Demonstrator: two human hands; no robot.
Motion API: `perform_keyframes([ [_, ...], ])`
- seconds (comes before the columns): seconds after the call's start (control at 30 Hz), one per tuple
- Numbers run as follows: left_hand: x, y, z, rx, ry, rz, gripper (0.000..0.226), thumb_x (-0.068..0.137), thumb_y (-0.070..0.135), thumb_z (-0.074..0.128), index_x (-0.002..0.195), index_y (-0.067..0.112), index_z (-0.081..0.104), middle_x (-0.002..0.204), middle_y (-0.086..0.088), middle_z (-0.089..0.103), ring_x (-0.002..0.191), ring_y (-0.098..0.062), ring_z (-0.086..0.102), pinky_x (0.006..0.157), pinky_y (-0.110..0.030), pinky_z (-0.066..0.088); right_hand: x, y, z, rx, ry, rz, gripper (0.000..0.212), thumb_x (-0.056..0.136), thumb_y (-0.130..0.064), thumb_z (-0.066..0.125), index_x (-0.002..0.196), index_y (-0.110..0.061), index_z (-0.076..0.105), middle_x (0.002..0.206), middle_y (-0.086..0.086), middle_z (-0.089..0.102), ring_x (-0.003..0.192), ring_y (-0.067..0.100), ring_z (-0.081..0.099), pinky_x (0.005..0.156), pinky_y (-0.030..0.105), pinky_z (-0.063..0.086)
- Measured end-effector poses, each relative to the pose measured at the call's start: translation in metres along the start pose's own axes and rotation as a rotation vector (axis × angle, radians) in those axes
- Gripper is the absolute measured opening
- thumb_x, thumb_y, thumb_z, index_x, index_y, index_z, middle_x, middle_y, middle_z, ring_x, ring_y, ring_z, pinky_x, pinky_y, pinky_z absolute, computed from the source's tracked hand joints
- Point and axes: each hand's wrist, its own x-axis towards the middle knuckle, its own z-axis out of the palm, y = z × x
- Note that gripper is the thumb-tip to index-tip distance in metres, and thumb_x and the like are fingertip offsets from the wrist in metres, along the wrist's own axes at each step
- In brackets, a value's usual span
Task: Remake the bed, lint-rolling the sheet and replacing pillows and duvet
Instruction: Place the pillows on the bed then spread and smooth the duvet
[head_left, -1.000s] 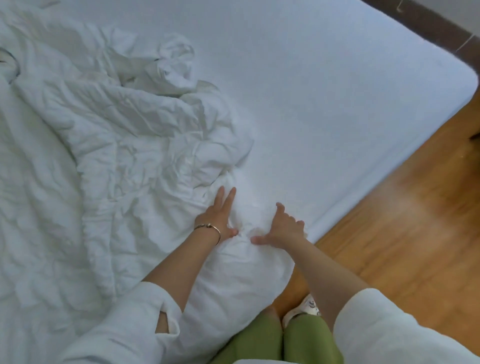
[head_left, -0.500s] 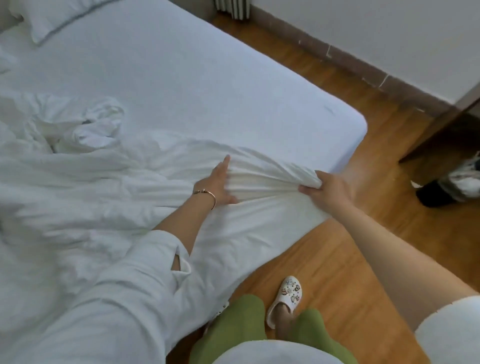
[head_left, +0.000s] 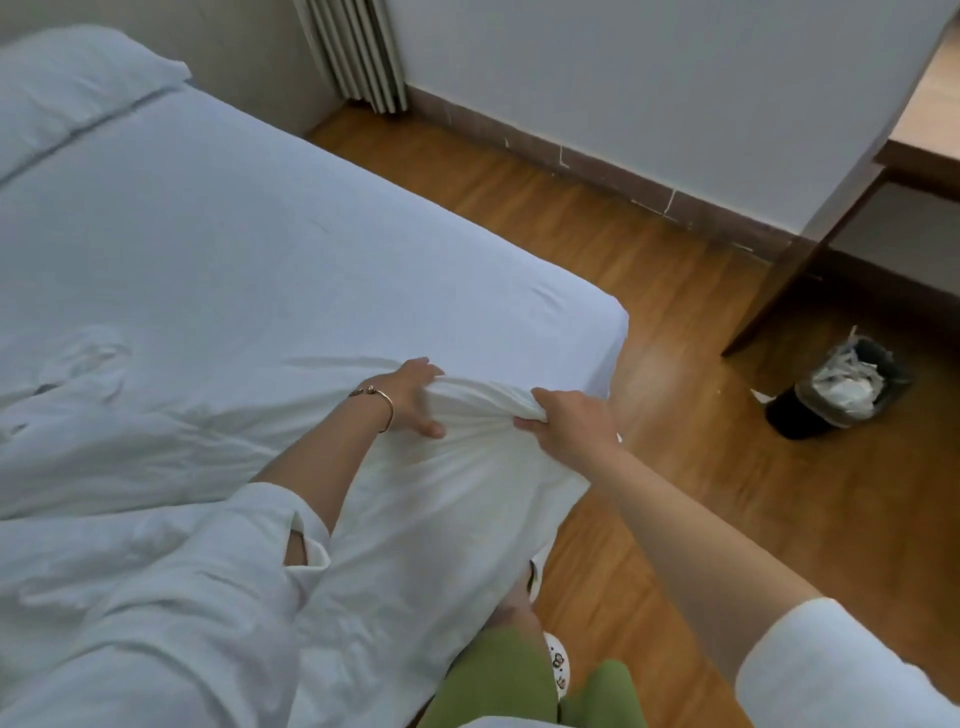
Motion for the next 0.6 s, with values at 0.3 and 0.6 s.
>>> perform_keyframes([
  [0.3,0.134,0.010,-0.063,-0.011,0.432,-0.105,0.038,0.082,0.058,0.061,0.087,0.021,0.057,0.100,-0.004,0.059,0.095,-0.028,0.062,0.067,-0.030,0.039,0.132,0.055,-0.043,0.001,0.070,0.147,0.027,0.095,-0.053,0.049,0.092,-0.026,0.051,0.088,-0.006,0.065,0.086,0.023,0.063,0.062,0.032,0.041],
  [0.6,0.257,0.138,-0.141,-0.259,0.535,0.158,0.023,0.079,0.035,0.064,0.091,0.018,0.055,0.101,-0.002,0.050,0.080,-0.032,0.058,0.058,-0.033,0.038,0.221,0.185,-0.114,0.056,0.032,0.524,0.026,0.090,-0.060,0.053,0.103,-0.041,0.066,0.085,-0.009,0.066,0.080,0.019,0.062,0.073,0.037,0.054],
])
